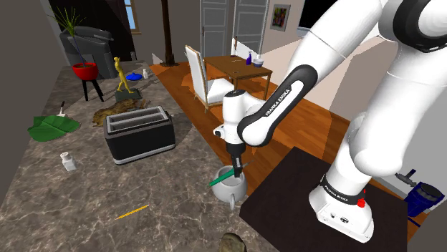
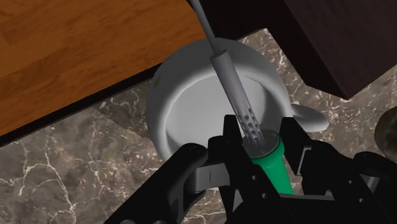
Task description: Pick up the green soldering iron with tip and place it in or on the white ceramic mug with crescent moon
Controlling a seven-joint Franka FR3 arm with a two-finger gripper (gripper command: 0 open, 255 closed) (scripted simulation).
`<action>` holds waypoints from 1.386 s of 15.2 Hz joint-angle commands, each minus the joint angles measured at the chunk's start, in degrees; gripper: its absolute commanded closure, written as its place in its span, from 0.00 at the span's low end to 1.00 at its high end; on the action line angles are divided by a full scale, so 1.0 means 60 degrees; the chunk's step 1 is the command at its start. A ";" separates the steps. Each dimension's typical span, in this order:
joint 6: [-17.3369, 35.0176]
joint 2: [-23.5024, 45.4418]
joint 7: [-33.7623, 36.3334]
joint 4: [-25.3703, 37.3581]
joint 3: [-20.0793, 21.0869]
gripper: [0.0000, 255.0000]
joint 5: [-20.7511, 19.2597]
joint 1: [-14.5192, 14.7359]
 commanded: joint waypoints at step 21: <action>-0.0391 -0.0248 -0.0062 0.0150 -0.0010 0.00 0.0030 -0.0044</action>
